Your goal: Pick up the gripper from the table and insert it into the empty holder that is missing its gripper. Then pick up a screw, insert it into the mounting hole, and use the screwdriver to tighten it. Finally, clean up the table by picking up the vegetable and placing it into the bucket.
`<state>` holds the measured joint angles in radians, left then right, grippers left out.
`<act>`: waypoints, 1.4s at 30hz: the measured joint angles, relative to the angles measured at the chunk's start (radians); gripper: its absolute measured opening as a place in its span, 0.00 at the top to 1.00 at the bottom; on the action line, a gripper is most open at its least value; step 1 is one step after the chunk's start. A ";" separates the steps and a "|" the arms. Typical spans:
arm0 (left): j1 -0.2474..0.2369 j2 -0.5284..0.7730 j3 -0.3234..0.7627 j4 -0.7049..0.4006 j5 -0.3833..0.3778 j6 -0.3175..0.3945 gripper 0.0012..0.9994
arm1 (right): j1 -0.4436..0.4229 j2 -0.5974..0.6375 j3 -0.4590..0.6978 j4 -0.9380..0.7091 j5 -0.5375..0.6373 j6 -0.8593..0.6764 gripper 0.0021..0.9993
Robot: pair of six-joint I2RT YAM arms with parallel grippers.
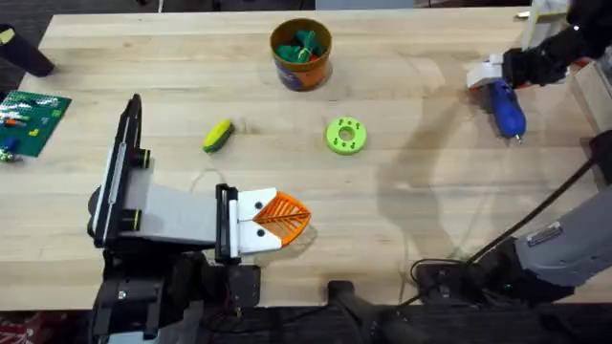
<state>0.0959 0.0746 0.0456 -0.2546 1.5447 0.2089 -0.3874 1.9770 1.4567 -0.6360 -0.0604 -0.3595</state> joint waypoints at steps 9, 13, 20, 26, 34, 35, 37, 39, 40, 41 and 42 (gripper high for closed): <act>0.000 0.000 0.000 0.000 -0.001 0.000 0.99 | -0.003 0.042 0.000 0.029 -0.024 0.000 0.00; 0.000 0.000 0.000 0.000 -0.001 0.000 0.99 | -0.004 0.071 0.039 0.018 -0.028 0.000 0.00; 0.000 0.000 0.000 0.000 -0.001 0.000 0.99 | -0.004 0.089 0.065 -0.005 -0.027 0.000 0.01; 0.000 0.000 0.000 0.000 -0.001 0.000 0.99 | -0.004 0.089 0.067 -0.022 -0.024 -0.016 0.01; 0.000 0.000 0.000 0.000 -0.001 0.000 0.99 | -0.004 0.089 0.073 -0.041 -0.016 -0.075 0.41; 0.000 0.000 0.000 0.000 -0.001 0.000 0.99 | -0.004 0.089 0.073 -0.042 -0.017 -0.079 0.55; 0.000 0.000 0.000 0.000 -0.001 0.000 0.99 | -0.004 0.091 0.073 -0.035 -0.011 -0.084 0.83; 0.000 0.000 0.000 0.000 -0.001 0.000 0.99 | -0.004 0.093 0.078 -0.029 -0.009 -0.087 0.97; 0.000 0.000 0.000 0.000 -0.001 0.000 0.99 | -0.005 0.094 0.079 -0.031 -0.009 -0.087 0.97; 0.000 0.000 0.000 0.000 -0.001 0.000 0.99 | -0.005 0.094 0.079 -0.033 -0.008 -0.087 0.97; 0.000 0.000 0.000 0.000 -0.001 0.000 0.99 | -0.005 0.094 0.079 -0.035 -0.008 -0.087 0.97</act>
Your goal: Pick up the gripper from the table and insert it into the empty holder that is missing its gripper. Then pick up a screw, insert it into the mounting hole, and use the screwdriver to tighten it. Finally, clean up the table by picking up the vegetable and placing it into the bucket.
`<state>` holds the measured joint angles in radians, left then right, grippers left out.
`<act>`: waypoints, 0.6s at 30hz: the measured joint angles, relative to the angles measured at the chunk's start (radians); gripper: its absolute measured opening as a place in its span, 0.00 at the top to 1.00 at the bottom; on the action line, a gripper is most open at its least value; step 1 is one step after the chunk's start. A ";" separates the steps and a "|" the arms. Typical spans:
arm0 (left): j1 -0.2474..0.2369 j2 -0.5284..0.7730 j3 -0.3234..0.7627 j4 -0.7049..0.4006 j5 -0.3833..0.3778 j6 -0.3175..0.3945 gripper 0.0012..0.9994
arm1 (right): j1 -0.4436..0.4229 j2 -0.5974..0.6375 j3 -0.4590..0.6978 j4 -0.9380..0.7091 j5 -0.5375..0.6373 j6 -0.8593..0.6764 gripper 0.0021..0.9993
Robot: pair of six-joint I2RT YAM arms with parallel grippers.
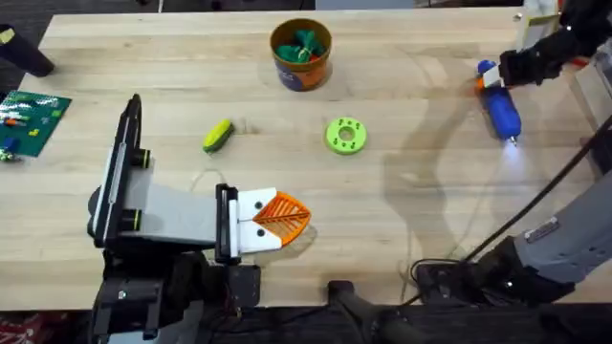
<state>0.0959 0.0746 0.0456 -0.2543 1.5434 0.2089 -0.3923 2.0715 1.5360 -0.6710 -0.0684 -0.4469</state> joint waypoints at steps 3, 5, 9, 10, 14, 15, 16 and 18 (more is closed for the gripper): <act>0.000 0.000 0.000 0.000 0.000 0.000 0.99 | -0.001 0.000 0.001 -0.004 0.000 0.000 0.97; 0.000 0.000 0.000 0.000 0.000 0.000 0.99 | -0.001 0.000 0.004 -0.019 0.000 -0.002 0.97; 0.000 0.000 0.000 0.000 0.000 0.000 0.99 | -0.001 -0.003 0.012 -0.068 0.000 -0.002 0.97; 0.000 0.000 0.000 0.000 0.000 0.000 0.99 | -0.001 -0.006 0.013 -0.086 -0.001 -0.002 0.97; 0.000 0.000 0.000 0.000 0.000 0.000 0.99 | 0.000 -0.030 0.013 -0.177 -0.004 0.002 0.97; 0.000 0.000 0.000 0.000 0.000 0.000 0.99 | 0.002 -0.042 0.013 -0.192 -0.004 0.002 0.97; 0.000 0.000 0.000 0.000 0.000 0.000 0.99 | 0.003 -0.058 0.013 -0.202 -0.004 0.003 0.97; 0.000 0.000 0.000 0.000 0.000 0.000 0.99 | 0.011 -0.103 0.013 -0.228 -0.004 0.006 0.97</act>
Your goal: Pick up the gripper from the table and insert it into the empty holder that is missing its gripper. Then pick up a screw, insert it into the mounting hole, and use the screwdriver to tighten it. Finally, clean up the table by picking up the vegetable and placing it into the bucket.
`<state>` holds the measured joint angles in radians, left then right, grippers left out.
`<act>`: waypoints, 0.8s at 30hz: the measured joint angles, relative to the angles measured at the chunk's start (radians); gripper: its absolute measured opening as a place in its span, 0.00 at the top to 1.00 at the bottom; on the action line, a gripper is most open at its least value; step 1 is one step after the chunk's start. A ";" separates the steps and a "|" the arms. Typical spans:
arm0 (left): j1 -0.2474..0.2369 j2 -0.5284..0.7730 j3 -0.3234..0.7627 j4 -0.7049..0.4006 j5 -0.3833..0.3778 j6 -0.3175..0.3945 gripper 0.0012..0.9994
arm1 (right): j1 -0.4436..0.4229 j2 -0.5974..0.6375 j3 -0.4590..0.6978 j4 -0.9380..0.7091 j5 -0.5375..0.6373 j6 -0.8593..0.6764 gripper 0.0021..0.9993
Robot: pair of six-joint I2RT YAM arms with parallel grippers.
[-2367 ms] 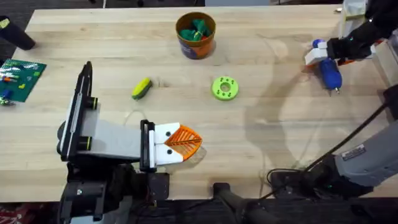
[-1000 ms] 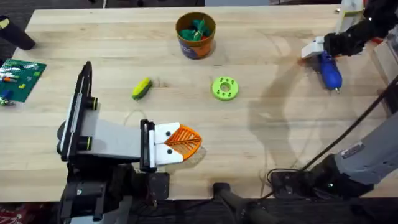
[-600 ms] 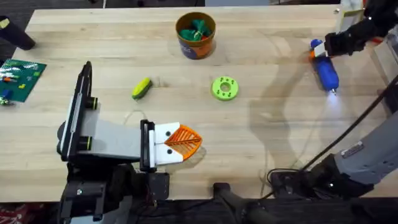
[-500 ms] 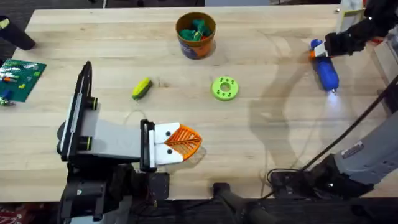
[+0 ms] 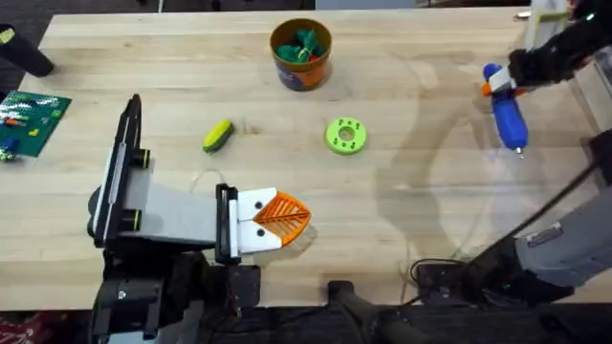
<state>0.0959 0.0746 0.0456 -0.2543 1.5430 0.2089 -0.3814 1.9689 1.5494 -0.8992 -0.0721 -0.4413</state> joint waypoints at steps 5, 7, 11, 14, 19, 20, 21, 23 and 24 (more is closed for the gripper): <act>0.000 0.000 0.000 0.000 0.000 0.000 0.99 | 0.059 -0.151 0.000 -0.083 0.000 0.029 0.97; 0.000 0.000 0.000 0.000 -0.001 0.000 0.99 | 0.098 -0.209 0.001 -0.124 -0.001 0.046 0.97; 0.000 0.000 0.000 0.000 -0.002 0.000 0.99 | 0.191 -0.310 -0.001 -0.196 -0.003 0.068 0.97; 0.000 0.000 0.000 0.000 -0.002 0.000 0.99 | 0.258 -0.396 -0.027 -0.204 -0.006 0.101 0.97; 0.000 0.000 0.000 0.000 -0.002 0.000 0.99 | 0.340 -0.591 -0.177 -0.109 -0.013 0.187 0.97; 0.000 0.000 0.000 0.000 -0.002 0.000 0.99 | 0.354 -0.631 -0.214 -0.076 -0.021 0.201 0.97; 0.000 0.000 0.000 0.000 -0.002 0.000 0.99 | 0.368 -0.671 -0.251 -0.035 -0.036 0.215 0.97; 0.000 0.000 0.000 0.000 -0.002 -0.001 0.99 | 0.391 -0.740 -0.319 0.055 -0.079 0.241 0.97; 0.000 0.000 0.000 0.000 -0.002 -0.001 0.99 | 0.401 -0.769 -0.351 0.102 -0.110 0.255 0.97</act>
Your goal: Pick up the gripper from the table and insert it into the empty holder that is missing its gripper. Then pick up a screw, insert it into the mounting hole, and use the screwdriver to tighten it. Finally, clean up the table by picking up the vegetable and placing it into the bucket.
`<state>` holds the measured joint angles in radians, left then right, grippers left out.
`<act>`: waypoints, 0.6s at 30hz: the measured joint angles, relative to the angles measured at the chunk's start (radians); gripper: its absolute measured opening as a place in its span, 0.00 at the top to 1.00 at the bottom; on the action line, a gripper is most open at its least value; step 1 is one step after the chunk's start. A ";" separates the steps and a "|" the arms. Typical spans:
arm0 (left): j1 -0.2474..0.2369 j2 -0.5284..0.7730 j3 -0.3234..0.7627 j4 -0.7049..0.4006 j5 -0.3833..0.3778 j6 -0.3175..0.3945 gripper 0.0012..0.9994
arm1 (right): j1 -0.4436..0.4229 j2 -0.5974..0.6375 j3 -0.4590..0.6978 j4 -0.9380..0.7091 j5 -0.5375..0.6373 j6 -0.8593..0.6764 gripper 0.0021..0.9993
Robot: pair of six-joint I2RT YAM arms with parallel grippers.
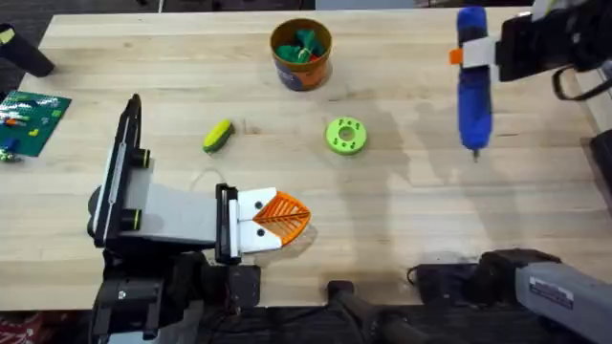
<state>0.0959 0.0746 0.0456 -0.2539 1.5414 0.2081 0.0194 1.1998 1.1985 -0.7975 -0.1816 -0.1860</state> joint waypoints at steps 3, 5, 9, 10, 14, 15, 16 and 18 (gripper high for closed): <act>0.000 0.000 0.000 0.000 0.000 -0.002 0.99 | 0.028 -0.057 -0.082 0.136 -0.113 0.047 0.97; 0.000 0.000 0.000 0.000 0.000 -0.002 0.99 | 0.058 -0.066 -0.115 0.209 -0.190 0.079 0.97; 0.000 0.000 0.000 0.000 0.000 -0.002 0.99 | 0.154 -0.061 -0.137 0.317 -0.309 0.130 0.97; 0.000 0.000 0.000 0.000 0.000 -0.002 0.99 | 0.184 -0.060 -0.138 0.341 -0.330 0.140 0.97; 0.000 0.000 0.000 0.000 0.000 -0.002 0.99 | 0.296 -0.065 -0.138 0.394 -0.384 0.177 0.97; 0.000 0.000 0.000 0.000 0.000 -0.002 0.99 | 0.319 -0.071 -0.138 0.391 -0.391 0.186 0.97; 0.000 0.000 0.000 0.000 0.000 -0.002 0.99 | 0.339 -0.080 -0.140 0.383 -0.396 0.193 0.97; 0.000 0.000 0.000 0.000 0.000 -0.002 0.99 | 0.365 -0.118 -0.143 0.362 -0.405 0.203 0.97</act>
<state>0.0959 0.0746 0.0456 -0.2539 1.5412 0.2058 0.3848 1.0822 1.0557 -0.4358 -0.5865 0.0174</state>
